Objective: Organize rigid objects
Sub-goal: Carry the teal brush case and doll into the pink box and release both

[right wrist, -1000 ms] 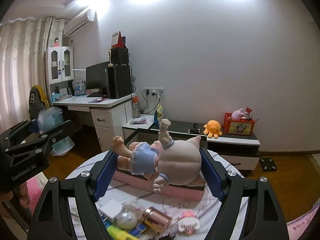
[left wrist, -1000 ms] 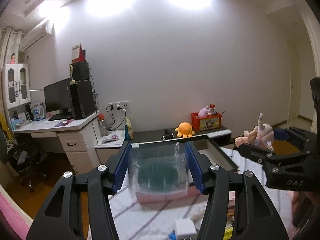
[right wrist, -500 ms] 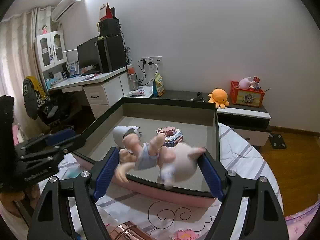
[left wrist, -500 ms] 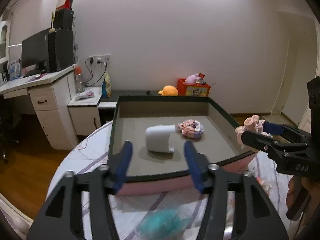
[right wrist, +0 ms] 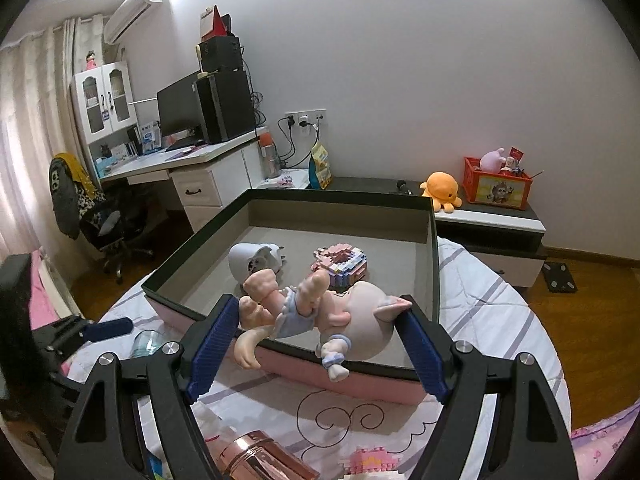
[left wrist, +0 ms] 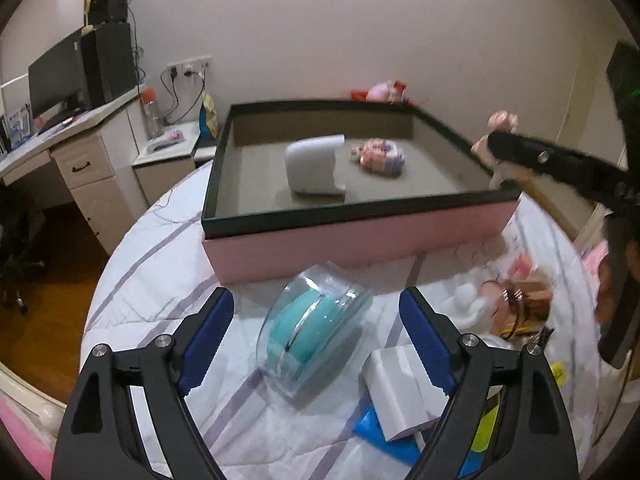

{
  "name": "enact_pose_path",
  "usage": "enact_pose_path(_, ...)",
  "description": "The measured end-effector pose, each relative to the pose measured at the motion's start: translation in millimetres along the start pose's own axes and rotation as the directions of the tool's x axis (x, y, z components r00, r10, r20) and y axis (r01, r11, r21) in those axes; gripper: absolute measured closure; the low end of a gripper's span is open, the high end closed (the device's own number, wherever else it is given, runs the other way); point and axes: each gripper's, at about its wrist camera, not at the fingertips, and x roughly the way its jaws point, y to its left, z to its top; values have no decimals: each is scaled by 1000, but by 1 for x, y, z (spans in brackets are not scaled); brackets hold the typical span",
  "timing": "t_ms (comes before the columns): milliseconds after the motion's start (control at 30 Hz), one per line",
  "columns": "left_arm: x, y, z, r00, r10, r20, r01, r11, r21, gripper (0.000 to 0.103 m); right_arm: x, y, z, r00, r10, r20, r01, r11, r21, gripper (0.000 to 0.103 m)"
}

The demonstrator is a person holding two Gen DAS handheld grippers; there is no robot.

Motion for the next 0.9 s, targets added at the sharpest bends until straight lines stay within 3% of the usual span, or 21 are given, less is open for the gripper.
enact_pose_path(67, 6, -3, 4, 999, 0, -34, 1, 1000, 20, 21, 0, 1, 1, 1000, 5, -2, -5, 1000, -2, 22)
enact_pose_path(100, 10, -4, 5, 999, -2, -46, 3, 999, 32, 38, 0, 1, 1, 1000, 5, -4, -5, 1000, -3, 22)
enact_pose_path(167, 18, -7, 4, 996, 3, -85, 2, 999, 54, 46, 0, 1, 0, 1000, 5, -7, -5, 1000, -2, 22)
enact_pose_path(267, 15, -12, 5, 997, 15, -72, -9, 996, 87, 47, 0, 2, 1, 1000, 5, -11, -5, 1000, -3, 22)
enact_pose_path(633, -17, -2, 22, 1000, 2, 12, -3, 999, 51, 54, 2, 5, 11, 1000, 4, -7, -4, 1000, -30, 22)
enact_pose_path(733, -26, 0, 35, 999, -17, 44, 15, 999, 45, 54, 4, 6, 15, 1000, 8, -4, -8, 999, -39, 22)
enact_pose_path(900, -28, 3, 72, 996, 24, 87, -32, 996, 84, 55, 17, 8, 21, 1000, -5, -24, 3, 998, -62, 22)
